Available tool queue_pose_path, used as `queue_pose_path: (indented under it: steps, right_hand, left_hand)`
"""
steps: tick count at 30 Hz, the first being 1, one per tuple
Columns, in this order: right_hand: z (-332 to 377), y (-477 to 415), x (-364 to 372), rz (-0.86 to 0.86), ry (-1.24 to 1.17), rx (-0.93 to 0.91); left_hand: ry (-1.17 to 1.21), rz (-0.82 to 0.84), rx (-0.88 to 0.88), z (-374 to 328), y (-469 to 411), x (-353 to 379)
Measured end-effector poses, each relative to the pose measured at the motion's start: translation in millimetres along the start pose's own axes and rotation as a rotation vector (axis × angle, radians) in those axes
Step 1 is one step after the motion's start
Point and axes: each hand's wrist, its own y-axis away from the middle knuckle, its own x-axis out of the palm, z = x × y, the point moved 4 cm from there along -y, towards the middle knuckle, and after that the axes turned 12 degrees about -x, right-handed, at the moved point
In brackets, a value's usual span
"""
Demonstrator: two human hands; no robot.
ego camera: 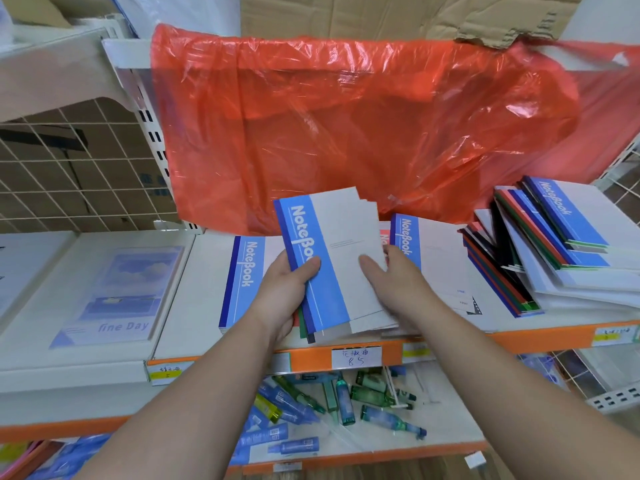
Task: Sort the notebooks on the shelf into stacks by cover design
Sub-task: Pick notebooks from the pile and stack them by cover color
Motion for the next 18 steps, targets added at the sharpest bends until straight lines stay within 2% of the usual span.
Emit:
queue_pose_path:
  steps: [2, 3, 7, 10, 14, 18]
  right_hand:
    - [-6.4, -1.1, -3.8, 0.025, -0.254, 0.058]
    - [-7.5, -0.5, -7.5, 0.008, -0.296, 0.045]
    - [0.3, -5.2, -38.9, -0.197, -0.222, -0.139]
    - [1.2, -7.3, -64.9, -0.333, -0.325, -0.233]
    - [-27.3, -0.5, -68.0, -0.337, -0.335, -0.184]
    - [-43.9, 2.6, -65.7, -0.333, -0.34, -0.121]
  left_hand:
    - [-0.015, 0.013, 0.015, -3.2, -0.1, 7.7]
    - [-0.049, -0.003, 0.037, -4.9, -0.8, 11.2]
    - [-0.245, -0.132, 0.261, -28.9, -1.6, 32.8]
    - [-0.266, -0.109, 0.365, -45.1, -2.8, 61.1]
    - [-0.302, -0.038, 0.275, -22.3, -14.7, 84.8]
    - [-0.335, -0.063, 0.242, -10.2, -18.4, 93.4]
